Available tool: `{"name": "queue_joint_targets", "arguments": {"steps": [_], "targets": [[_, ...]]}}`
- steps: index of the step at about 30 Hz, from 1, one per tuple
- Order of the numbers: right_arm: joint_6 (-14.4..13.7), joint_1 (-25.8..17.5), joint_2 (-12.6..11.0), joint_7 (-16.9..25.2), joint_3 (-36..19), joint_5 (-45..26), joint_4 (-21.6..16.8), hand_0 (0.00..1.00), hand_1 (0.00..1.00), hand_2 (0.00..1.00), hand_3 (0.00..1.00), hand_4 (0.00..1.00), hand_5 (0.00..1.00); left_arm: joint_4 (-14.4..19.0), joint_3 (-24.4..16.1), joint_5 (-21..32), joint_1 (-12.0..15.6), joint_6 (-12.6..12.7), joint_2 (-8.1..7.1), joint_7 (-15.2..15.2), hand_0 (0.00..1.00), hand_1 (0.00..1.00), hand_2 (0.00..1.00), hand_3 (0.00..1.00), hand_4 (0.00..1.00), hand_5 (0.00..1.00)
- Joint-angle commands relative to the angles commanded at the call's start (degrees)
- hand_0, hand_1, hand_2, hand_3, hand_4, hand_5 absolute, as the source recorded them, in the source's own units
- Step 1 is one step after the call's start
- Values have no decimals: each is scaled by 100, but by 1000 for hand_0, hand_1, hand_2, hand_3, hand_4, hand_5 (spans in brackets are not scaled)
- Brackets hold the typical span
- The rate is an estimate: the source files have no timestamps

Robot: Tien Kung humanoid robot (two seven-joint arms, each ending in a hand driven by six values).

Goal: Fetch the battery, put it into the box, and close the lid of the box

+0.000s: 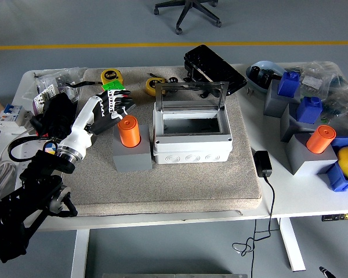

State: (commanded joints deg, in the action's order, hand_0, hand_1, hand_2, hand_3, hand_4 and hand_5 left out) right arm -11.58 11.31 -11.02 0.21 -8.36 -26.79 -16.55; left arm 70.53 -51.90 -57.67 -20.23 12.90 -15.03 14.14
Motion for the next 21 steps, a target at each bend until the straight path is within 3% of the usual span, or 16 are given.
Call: {"name": "queue_joint_targets", "arguments": {"steps": [14,15,19,20,21], "targets": [[-8,-9,20,21,-68,11,-2,676,647,667,554,877,437,-240,434,-102,-87,166,26,184,733,697,642,643,998,394],[-9,-9,17,18,-75,20,-3,677,647,667,554,876,438,-250,455,-118,-95,194,24,185,680,636,589,587,998,198],[-6,-13,18,16,-67,9,-2,677,647,667,554,876,438,-279,497,-158,-95,277,43,182,680,636,589,587,998,198],[-7,-14,20,20,-71,5,-2,677,647,667,554,876,437,-295,514,-148,-94,303,59,188,645,597,575,569,998,118],[-8,-15,22,22,-72,3,-2,677,647,667,554,876,437,-301,522,-138,-94,309,66,189,645,597,575,569,998,118]]}}
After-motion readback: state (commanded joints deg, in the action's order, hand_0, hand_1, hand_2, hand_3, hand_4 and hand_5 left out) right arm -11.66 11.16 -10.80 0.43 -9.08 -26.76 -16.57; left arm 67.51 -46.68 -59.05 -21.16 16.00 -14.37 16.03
